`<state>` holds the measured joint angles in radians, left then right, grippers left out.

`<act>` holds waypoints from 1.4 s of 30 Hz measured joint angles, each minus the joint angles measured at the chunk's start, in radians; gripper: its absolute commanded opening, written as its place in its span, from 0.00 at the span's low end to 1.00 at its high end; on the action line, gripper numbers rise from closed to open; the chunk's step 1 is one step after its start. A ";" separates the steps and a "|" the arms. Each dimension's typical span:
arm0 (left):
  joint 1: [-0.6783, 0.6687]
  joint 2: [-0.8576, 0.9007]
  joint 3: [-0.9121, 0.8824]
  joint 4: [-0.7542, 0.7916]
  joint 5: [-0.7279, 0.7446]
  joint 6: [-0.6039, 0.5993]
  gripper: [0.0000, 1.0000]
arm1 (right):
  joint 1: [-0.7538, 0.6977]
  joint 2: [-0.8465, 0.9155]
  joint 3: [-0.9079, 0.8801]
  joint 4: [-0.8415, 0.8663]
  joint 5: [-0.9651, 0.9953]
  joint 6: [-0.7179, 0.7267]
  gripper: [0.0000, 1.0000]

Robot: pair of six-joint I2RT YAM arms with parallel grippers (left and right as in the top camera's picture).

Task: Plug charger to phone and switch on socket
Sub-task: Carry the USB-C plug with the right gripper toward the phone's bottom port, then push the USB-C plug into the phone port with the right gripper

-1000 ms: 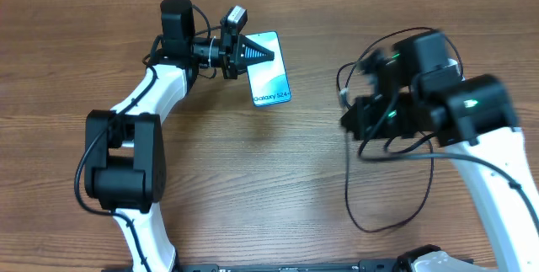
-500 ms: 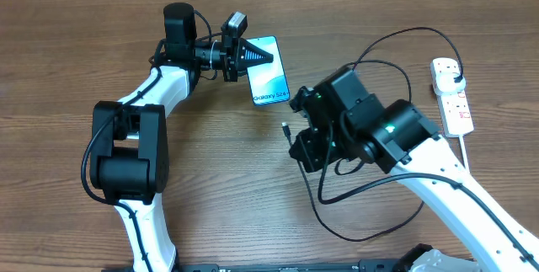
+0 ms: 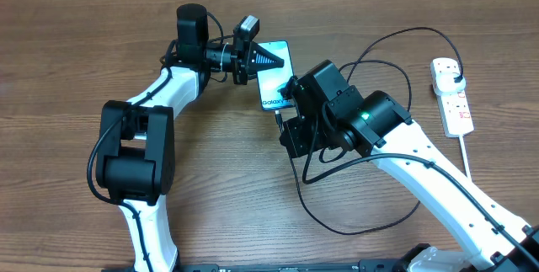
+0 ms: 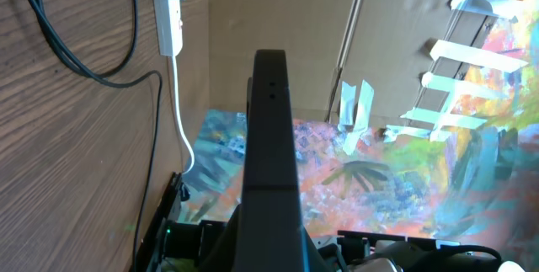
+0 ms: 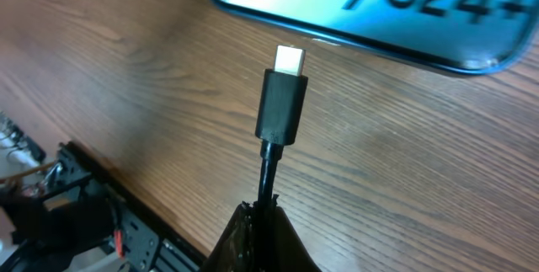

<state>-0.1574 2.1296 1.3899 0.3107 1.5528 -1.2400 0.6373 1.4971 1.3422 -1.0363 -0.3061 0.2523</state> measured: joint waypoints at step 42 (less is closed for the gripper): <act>0.007 0.000 0.000 0.000 0.000 0.068 0.04 | 0.000 0.000 0.000 -0.002 0.051 0.058 0.04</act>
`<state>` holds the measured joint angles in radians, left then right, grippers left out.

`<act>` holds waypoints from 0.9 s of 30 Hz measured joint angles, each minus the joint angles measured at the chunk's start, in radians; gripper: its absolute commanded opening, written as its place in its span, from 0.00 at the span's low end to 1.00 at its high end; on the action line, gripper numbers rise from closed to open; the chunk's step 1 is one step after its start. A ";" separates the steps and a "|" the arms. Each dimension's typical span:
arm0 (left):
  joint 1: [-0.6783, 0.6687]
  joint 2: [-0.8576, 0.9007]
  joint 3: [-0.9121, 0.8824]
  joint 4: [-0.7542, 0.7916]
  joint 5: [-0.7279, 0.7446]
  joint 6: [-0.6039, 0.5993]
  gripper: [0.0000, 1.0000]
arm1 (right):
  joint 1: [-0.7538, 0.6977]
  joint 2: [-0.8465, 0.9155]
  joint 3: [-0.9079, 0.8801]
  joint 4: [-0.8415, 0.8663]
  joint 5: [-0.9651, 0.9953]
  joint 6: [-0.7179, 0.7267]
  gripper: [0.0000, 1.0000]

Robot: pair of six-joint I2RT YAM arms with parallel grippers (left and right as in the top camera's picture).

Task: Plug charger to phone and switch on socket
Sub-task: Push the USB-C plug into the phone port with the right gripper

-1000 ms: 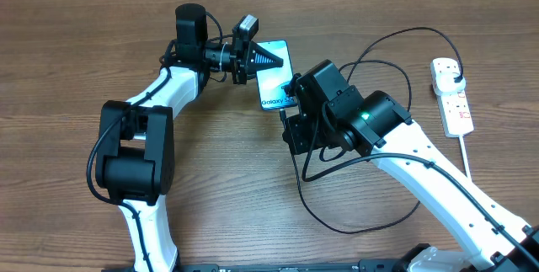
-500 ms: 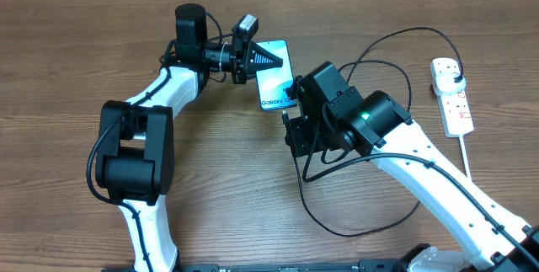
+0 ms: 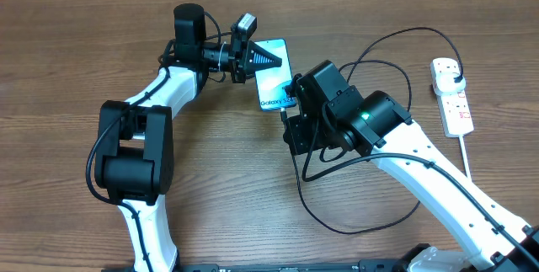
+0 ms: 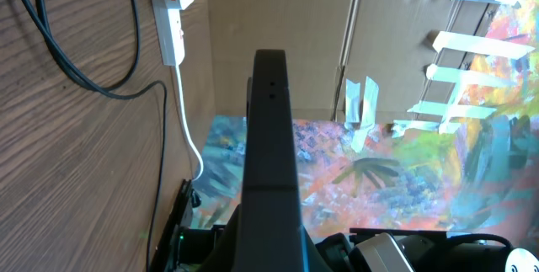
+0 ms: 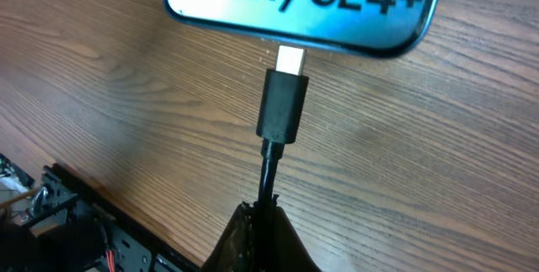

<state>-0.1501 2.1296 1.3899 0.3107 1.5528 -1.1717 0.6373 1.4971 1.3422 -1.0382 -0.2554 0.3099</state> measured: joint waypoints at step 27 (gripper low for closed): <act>-0.001 0.000 0.000 0.000 -0.012 -0.027 0.04 | 0.000 0.000 0.000 0.005 -0.010 -0.005 0.04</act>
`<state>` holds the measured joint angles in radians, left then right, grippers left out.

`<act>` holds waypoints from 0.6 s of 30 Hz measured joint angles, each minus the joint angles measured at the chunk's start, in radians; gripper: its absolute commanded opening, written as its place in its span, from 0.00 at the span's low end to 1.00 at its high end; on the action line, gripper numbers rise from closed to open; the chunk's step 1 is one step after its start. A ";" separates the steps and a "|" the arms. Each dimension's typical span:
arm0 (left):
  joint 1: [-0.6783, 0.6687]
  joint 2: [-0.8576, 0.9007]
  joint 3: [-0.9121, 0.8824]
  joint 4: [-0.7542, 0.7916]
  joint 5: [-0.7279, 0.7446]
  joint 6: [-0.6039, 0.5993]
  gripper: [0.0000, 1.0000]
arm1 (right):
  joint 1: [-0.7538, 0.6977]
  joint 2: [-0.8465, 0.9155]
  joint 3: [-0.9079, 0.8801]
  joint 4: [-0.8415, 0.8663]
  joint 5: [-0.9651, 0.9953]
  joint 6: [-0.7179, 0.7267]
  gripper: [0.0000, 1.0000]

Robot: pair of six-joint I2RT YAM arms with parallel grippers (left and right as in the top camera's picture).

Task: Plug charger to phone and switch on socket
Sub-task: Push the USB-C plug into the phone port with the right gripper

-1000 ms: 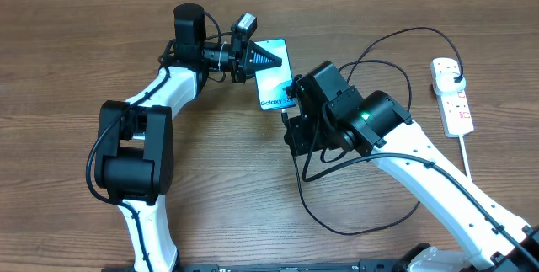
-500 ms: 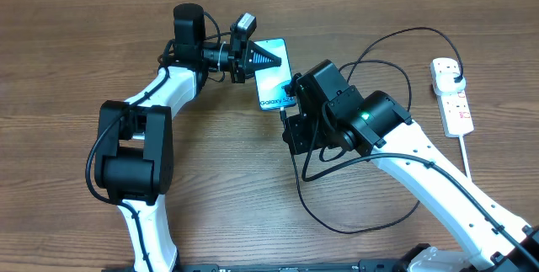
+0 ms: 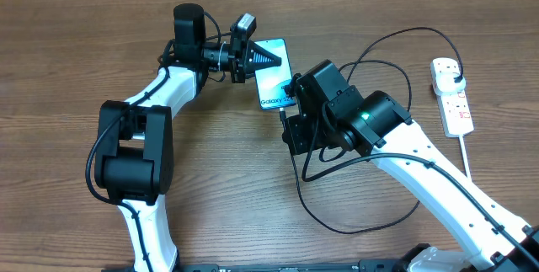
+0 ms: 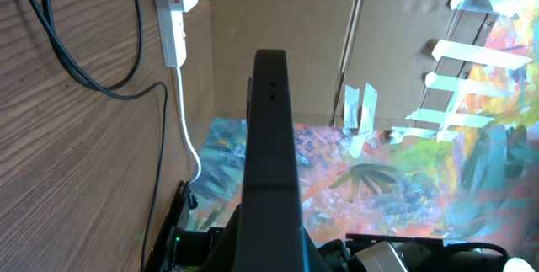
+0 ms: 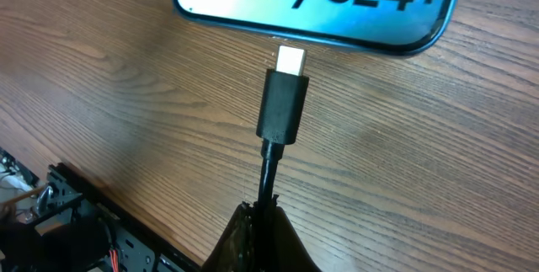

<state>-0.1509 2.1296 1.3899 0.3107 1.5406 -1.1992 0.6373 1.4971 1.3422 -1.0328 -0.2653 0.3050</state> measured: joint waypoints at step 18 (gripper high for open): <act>-0.013 0.000 0.000 0.000 -0.006 0.001 0.04 | 0.000 0.000 0.000 -0.011 0.027 -0.033 0.04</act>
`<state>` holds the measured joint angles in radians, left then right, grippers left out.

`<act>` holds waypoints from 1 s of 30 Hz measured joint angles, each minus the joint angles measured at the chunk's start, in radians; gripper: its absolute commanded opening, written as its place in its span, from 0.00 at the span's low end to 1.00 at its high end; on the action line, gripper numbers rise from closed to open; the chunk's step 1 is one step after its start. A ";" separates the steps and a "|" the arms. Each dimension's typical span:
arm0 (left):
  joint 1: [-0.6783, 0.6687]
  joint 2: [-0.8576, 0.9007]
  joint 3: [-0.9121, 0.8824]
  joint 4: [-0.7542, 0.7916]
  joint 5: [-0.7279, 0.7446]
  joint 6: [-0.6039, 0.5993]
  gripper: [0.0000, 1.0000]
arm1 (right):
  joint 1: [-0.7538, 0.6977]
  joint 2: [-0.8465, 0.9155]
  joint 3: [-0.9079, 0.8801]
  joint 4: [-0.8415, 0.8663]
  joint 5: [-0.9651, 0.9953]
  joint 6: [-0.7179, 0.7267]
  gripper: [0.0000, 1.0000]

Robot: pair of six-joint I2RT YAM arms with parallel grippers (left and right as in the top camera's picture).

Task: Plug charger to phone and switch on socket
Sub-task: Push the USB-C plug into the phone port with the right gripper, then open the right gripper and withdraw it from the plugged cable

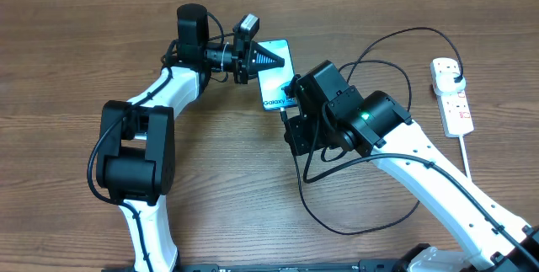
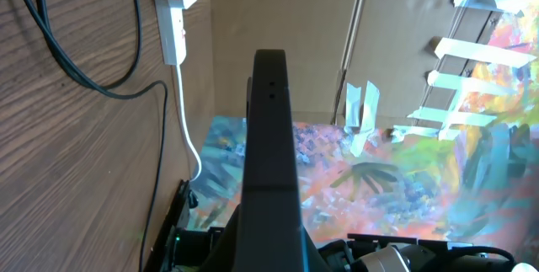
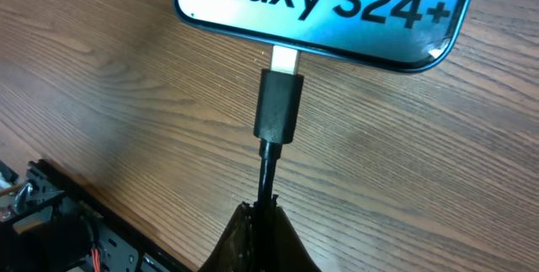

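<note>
The phone [image 3: 328, 2], its screen reading "Galaxy S24+", lies on the wooden table [image 1: 76, 70]. My left gripper [image 1: 244, 60] is shut on the phone's far end; in the left wrist view the phone [image 2: 269, 137] shows edge-on between the fingers. My right gripper [image 3: 268, 217] is shut on the black charger cable just behind the plug [image 3: 280, 105]. The plug's metal tip [image 3: 286, 56] meets the phone's bottom edge, partly hidden there. The white socket strip [image 1: 452, 95] lies far right with a black plug in it; its switch state is too small to tell.
The black cable [image 1: 354, 221] loops over the table in front of the right arm and back to the strip. The strip's white cord [image 1: 465, 150] runs toward the near edge. A colourful painted surface [image 2: 404, 171] lies beyond the table edge.
The plug's metal tip showed whole just short of the phone's bottom edge; now less of it shows and it sits at the edge. The phone lies a little closer to the right gripper.
At first the plug pointed at the table short of the tilted phone, left of its middle. Then the phone stood squarer with the tip at its bottom edge. The tip then showed slightly apart, and now it is partly hidden in that edge. Both grippers kept their holds.
</note>
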<state>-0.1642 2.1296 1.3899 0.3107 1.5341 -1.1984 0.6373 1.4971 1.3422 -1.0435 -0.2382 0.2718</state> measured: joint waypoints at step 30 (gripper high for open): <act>-0.001 0.000 0.000 0.000 0.008 0.058 0.04 | 0.005 0.000 -0.009 0.000 0.047 -0.008 0.55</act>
<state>-0.1654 2.1296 1.3903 0.3107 1.5421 -1.1408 0.6422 1.4971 1.3334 -1.0435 -0.1913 0.2642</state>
